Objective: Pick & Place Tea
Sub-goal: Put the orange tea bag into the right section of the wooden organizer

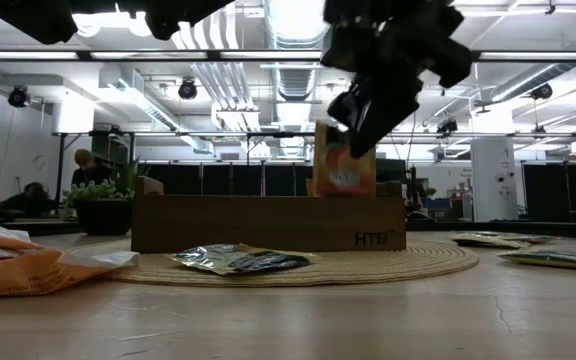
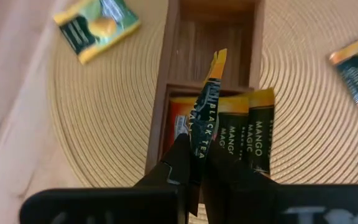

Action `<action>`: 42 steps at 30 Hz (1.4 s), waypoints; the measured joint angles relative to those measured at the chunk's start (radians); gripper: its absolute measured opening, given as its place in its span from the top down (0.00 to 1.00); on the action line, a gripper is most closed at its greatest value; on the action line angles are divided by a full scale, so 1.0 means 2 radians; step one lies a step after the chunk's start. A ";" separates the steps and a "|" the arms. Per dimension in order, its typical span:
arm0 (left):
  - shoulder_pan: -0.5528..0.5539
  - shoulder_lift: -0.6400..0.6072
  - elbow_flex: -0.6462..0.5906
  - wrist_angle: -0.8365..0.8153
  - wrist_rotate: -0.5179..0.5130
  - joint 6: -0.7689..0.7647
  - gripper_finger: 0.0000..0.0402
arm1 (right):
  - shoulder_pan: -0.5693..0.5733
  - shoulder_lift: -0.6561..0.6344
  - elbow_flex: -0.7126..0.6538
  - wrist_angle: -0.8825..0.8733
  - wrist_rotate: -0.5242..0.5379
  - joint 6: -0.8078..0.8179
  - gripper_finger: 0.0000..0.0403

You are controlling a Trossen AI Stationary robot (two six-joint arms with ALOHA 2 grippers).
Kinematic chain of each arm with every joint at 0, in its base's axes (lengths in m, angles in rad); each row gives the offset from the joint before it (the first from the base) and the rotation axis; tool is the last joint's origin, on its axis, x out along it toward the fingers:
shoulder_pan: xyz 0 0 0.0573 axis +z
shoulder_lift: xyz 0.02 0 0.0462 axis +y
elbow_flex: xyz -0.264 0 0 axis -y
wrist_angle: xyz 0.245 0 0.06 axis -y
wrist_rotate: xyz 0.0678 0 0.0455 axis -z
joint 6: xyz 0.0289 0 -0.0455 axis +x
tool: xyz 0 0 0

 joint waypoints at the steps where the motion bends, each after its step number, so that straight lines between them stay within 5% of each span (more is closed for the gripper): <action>1: 0.000 0.000 0.000 0.000 0.000 0.000 0.58 | 0.000 0.011 0.011 -0.014 0.000 0.000 0.97; 9: 0.000 0.000 0.000 -0.001 0.000 0.000 0.58 | -0.003 0.062 0.054 -0.054 0.002 -0.011 0.97; 18: 0.000 0.000 0.000 -0.001 0.000 0.000 0.58 | -0.003 0.060 0.059 -0.064 0.079 -0.023 0.97; 29: 0.000 0.000 0.000 -0.001 0.000 0.000 0.58 | -0.003 0.059 0.056 -0.063 0.077 0.007 0.96; 42: 0.000 0.000 0.000 -0.001 0.000 -0.002 0.58 | -0.004 0.060 0.059 -0.056 0.081 0.017 0.77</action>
